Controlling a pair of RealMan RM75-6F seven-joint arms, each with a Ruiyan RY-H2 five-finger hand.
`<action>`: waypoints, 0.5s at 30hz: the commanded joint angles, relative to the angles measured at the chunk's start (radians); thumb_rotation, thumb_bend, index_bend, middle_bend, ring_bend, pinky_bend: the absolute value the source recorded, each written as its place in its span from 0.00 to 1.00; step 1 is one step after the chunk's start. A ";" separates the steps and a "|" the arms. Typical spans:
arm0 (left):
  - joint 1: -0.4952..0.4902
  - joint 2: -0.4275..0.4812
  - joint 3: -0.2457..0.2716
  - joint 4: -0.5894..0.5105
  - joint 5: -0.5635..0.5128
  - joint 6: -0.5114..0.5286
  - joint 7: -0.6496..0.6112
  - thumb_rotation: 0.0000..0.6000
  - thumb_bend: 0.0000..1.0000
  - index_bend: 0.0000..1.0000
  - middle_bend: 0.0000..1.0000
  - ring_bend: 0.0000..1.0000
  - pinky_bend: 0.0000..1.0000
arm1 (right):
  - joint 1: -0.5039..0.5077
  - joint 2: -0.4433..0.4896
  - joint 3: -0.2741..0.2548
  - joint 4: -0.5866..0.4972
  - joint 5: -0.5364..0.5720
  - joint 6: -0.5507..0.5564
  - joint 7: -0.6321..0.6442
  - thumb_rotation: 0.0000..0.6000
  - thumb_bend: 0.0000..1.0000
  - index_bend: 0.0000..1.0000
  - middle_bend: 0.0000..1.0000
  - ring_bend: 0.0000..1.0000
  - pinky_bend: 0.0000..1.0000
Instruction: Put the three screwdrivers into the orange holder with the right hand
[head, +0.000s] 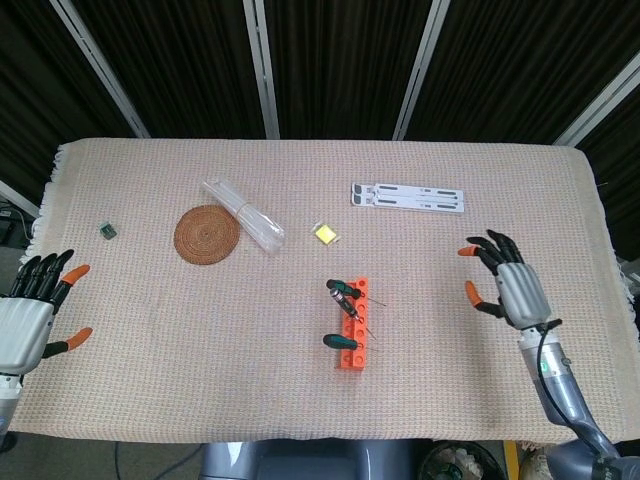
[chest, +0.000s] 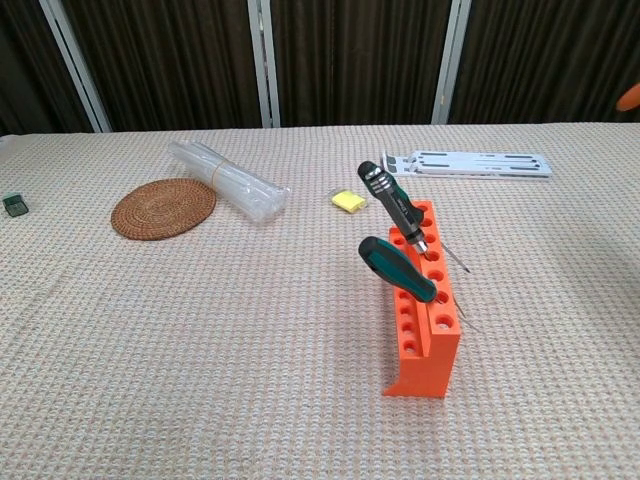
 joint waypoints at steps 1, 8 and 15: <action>0.005 -0.010 0.003 0.004 -0.001 0.003 0.003 1.00 0.14 0.16 0.00 0.00 0.00 | -0.076 0.031 -0.032 0.016 0.026 0.067 -0.144 1.00 0.43 0.24 0.13 0.00 0.00; 0.017 -0.031 0.010 0.015 0.006 0.018 0.009 1.00 0.14 0.16 0.00 0.00 0.00 | -0.130 0.062 -0.053 -0.028 0.034 0.083 -0.241 1.00 0.43 0.20 0.10 0.00 0.00; 0.026 -0.049 0.008 0.021 0.015 0.041 0.022 1.00 0.14 0.15 0.00 0.00 0.00 | -0.187 0.078 -0.061 -0.077 0.041 0.113 -0.306 1.00 0.43 0.17 0.07 0.00 0.00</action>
